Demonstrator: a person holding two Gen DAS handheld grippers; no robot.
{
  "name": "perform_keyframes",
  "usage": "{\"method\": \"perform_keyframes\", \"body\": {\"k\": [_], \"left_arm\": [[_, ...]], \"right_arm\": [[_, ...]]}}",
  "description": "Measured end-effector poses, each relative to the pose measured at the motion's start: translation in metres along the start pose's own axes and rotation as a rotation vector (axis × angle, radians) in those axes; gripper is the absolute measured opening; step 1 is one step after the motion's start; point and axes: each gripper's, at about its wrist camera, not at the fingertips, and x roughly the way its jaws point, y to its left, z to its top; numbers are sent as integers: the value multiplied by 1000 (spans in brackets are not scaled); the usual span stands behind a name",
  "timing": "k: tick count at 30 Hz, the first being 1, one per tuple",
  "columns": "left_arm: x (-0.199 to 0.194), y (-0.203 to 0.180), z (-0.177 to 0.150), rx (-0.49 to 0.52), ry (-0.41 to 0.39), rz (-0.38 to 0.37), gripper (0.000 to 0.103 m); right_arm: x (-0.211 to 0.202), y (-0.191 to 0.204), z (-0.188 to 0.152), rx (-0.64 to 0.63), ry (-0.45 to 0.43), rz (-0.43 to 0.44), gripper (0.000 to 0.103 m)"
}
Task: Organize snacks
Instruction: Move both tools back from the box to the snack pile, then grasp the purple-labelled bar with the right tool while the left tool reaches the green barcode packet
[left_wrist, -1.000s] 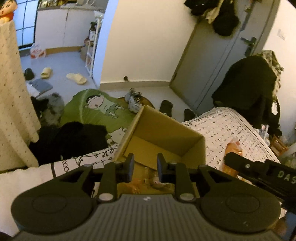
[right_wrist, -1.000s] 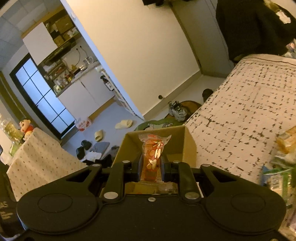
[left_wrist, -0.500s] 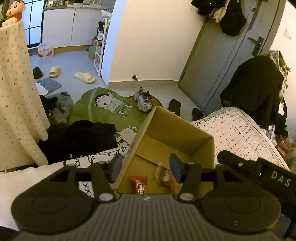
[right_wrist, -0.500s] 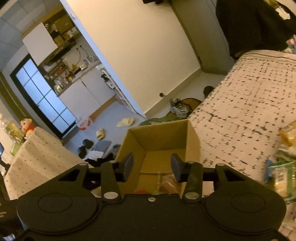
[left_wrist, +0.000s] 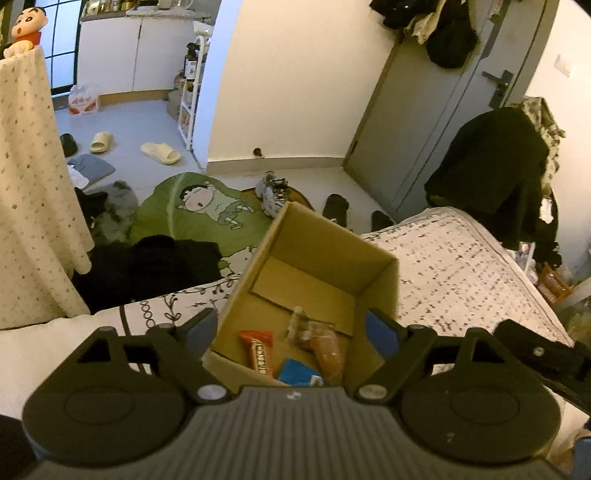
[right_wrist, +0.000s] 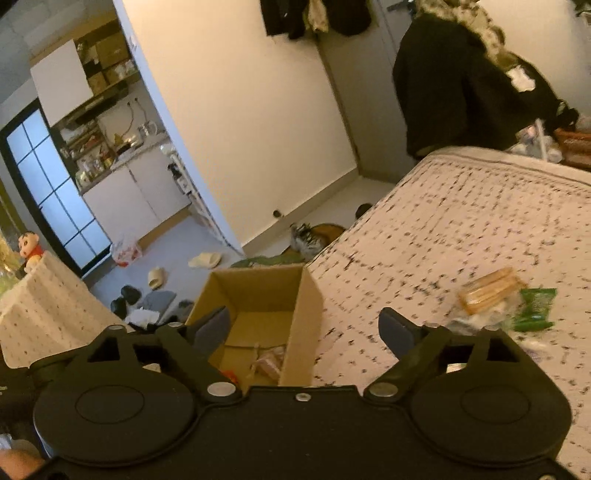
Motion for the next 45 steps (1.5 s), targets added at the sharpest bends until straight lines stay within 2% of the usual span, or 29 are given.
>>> {"method": "perform_keyframes", "body": {"k": [2, 5, 8, 10, 15, 18, 23, 27, 32, 37, 45], "left_arm": [[-5, -5, 0, -1, -4, -1, 90], [-10, -14, -2, 15, 0, -19, 94], [-15, -24, -5, 37, 2, -46, 102], [-19, -30, -9, 45, -5, -60, 103], [-27, -46, -18, 72, -2, -100, 103], [-33, -53, -23, 70, -9, -141, 103], [-46, -64, -26, 93, -43, -170, 103], [-49, -71, -28, 119, -23, -203, 103], [-52, -78, -32, 139, 16, -254, 103], [-49, -80, -39, 161, 39, -216, 103], [-40, -82, -50, 162, 52, -265, 102]], "right_arm": [[-7, -13, 1, 34, -7, -25, 91], [-18, -36, 1, 102, -7, -16, 91], [-27, -47, -5, 83, -12, -72, 91], [-35, -53, -8, 85, -20, -81, 91], [-55, -65, -11, 102, -62, -108, 102], [-67, -77, -14, 112, -80, -126, 103], [-74, -92, -15, 128, -74, -139, 103], [-76, -98, -15, 129, -73, -158, 103], [-73, -111, -17, 185, -29, -166, 103], [-66, -120, -21, 219, 19, -191, 103], [-52, -125, -25, 252, 77, -159, 101]]}}
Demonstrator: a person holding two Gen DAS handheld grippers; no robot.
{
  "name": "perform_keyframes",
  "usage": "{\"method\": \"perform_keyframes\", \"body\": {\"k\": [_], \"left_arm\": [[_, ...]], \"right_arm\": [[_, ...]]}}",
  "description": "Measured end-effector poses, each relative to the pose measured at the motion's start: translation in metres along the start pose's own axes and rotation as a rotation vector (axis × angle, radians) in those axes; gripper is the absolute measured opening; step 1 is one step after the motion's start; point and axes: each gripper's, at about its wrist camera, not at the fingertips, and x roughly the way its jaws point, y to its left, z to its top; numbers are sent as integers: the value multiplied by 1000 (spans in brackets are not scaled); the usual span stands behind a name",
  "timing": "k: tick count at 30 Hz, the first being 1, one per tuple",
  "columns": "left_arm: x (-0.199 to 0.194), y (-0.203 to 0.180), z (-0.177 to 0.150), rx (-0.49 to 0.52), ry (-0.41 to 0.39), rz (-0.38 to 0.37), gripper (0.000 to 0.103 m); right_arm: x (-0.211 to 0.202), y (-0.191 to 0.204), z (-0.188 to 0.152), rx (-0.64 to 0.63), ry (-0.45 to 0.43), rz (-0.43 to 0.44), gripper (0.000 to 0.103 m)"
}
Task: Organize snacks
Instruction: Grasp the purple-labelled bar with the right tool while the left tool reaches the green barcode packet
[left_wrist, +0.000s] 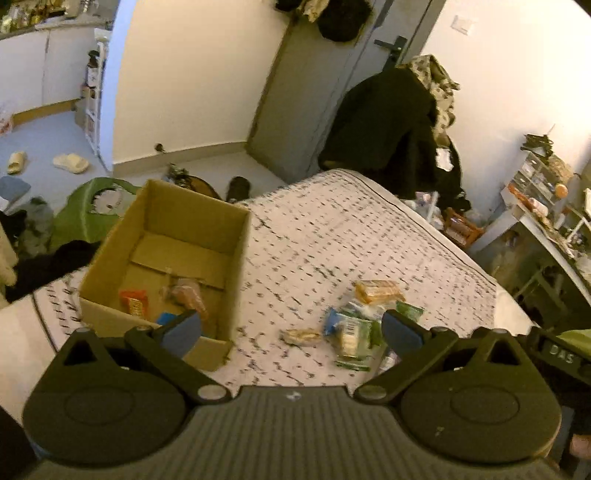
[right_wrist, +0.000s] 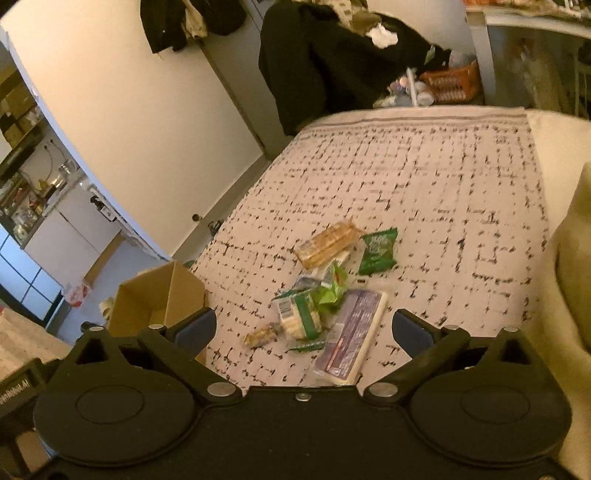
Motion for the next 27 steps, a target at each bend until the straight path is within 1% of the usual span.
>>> {"method": "perform_keyframes", "body": {"k": [1, 2, 3, 6, 9, 10, 12, 15, 18, 20, 23, 27], "left_arm": [[3, -1, -2, -3, 7, -11, 102], [6, -3, -4, -4, 13, -20, 102], [10, -6, -7, -2, 19, -31, 102], [20, -14, -13, 8, 32, -50, 100], [32, -21, -18, 9, 38, -53, 99], [36, -22, -20, 7, 38, -58, 98], [44, -25, -21, 6, 41, -65, 96], [57, -28, -22, 4, 52, -63, 93], [73, -29, -24, -9, 75, -70, 84], [85, -31, -24, -16, 90, -71, 76], [103, -32, -27, -36, 120, -66, 70], [125, -34, -29, -73, 167, -42, 69]], "right_arm": [[3, -2, 0, 22, 7, -1, 101], [6, -5, -1, 50, 20, -1, 98], [9, -6, -1, 67, 30, 0, 92], [17, -11, -4, 116, 50, -10, 78], [25, -17, -6, 160, 56, -34, 73], [29, -19, -5, 176, 60, -41, 72], [36, -22, -4, 203, 71, -49, 65], [52, -25, -2, 227, 101, -56, 60], [69, -26, 3, 228, 134, -81, 60], [80, -28, 8, 233, 151, -96, 60], [94, -35, 12, 262, 180, -117, 60], [109, -37, 8, 260, 216, -139, 60]]}}
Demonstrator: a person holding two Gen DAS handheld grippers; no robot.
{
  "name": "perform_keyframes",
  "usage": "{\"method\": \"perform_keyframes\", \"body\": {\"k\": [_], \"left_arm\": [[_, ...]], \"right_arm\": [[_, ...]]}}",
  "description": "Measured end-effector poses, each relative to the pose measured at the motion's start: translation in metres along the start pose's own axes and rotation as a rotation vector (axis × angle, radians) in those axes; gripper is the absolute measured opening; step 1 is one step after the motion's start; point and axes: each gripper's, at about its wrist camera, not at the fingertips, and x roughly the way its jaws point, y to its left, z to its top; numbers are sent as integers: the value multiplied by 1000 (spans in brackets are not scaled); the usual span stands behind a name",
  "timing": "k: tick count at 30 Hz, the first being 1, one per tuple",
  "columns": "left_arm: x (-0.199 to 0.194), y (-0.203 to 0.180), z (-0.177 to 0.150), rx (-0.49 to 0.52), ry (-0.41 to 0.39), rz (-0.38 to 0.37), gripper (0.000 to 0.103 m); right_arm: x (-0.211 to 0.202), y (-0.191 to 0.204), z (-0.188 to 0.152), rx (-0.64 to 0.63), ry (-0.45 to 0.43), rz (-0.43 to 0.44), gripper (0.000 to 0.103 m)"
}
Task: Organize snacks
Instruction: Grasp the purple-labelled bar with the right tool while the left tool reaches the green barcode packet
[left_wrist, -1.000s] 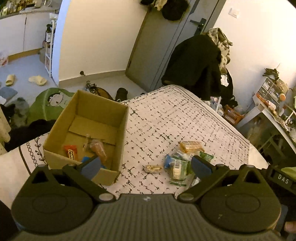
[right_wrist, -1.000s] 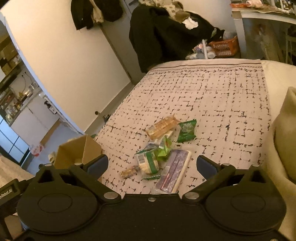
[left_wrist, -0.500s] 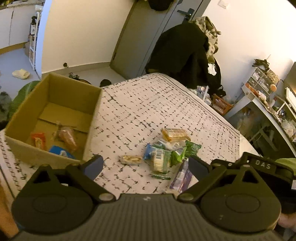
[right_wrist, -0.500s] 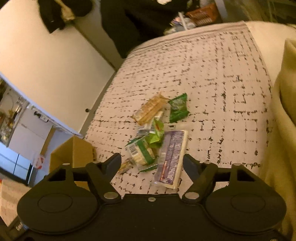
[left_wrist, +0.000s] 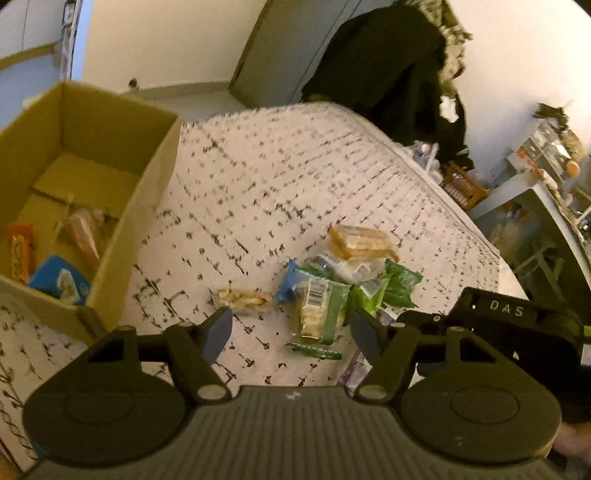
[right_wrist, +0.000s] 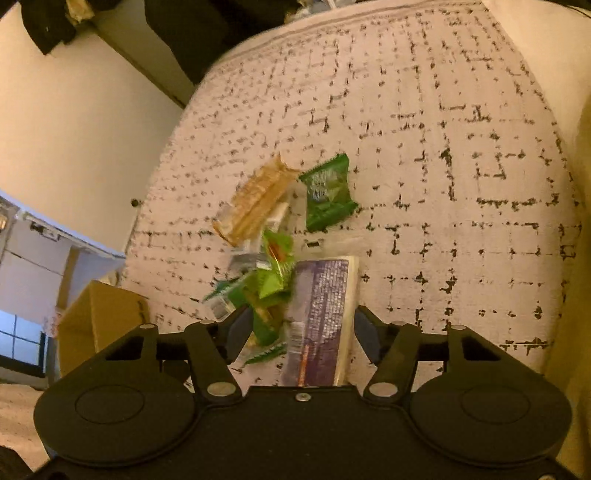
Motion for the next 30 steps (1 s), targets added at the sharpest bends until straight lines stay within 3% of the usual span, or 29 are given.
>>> {"method": "perform_keyframes", "body": {"k": [9, 12, 14, 15, 21, 30], "left_arm": [[41, 9, 1, -72, 54, 23, 68], [49, 12, 3, -83, 58, 36, 68], [54, 16, 5, -97, 64, 33, 68], [56, 16, 6, -96, 68, 29, 68], [68, 5, 1, -60, 88, -10, 68], [85, -14, -3, -14, 122, -2, 69]], "right_arm": [[30, 2, -4, -42, 58, -60, 60], [33, 9, -5, -95, 45, -80, 58], [34, 9, -4, -95, 16, -118, 39], [34, 6, -3, -86, 10, -113, 37], [27, -1, 1, -55, -31, -134, 35], [16, -16, 4, -8, -112, -212, 35]]}}
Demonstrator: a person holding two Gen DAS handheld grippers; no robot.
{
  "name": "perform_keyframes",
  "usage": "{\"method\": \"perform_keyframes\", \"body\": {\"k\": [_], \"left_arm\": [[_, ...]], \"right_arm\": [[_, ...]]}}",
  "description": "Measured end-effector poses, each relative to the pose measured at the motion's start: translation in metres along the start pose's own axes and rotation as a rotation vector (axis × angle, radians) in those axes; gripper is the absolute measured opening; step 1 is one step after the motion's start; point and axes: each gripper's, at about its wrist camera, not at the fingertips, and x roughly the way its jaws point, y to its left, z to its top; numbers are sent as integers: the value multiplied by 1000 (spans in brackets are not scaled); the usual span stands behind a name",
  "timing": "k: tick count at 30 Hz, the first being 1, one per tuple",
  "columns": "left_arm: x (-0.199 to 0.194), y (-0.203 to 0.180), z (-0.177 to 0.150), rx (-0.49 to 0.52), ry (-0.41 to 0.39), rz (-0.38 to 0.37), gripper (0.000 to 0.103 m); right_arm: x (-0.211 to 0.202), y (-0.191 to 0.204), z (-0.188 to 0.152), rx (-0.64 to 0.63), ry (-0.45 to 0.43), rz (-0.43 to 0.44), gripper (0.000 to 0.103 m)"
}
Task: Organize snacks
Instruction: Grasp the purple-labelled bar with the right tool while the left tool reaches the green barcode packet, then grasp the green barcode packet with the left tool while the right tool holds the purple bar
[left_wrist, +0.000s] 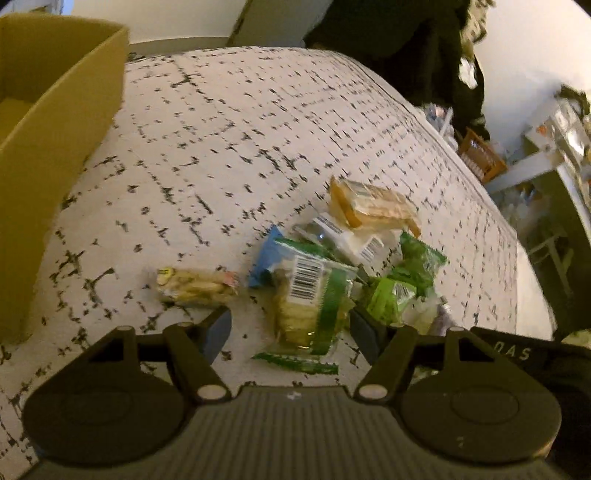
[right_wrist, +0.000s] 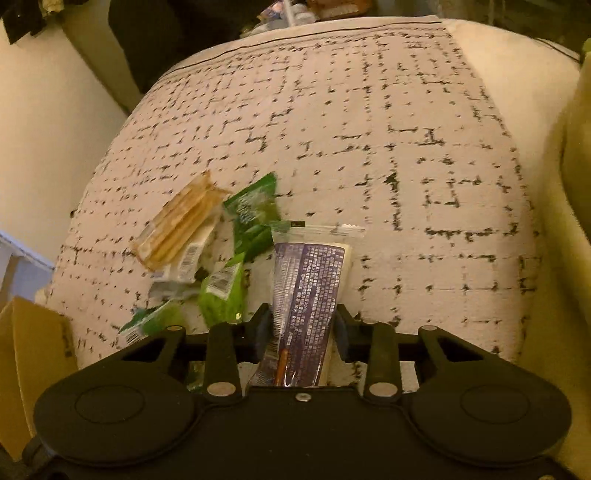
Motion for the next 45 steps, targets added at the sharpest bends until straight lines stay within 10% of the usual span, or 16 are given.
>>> {"method": "perform_keyframes", "body": {"k": [18, 45], "left_arm": [[-17, -18, -8, 13, -25, 107, 46], [-166, 21, 17, -14, -289, 158, 46]], "right_arm": [[-4, -1, 0, -13, -38, -20, 35], [-99, 75, -30, -283, -274, 327, 35]]}}
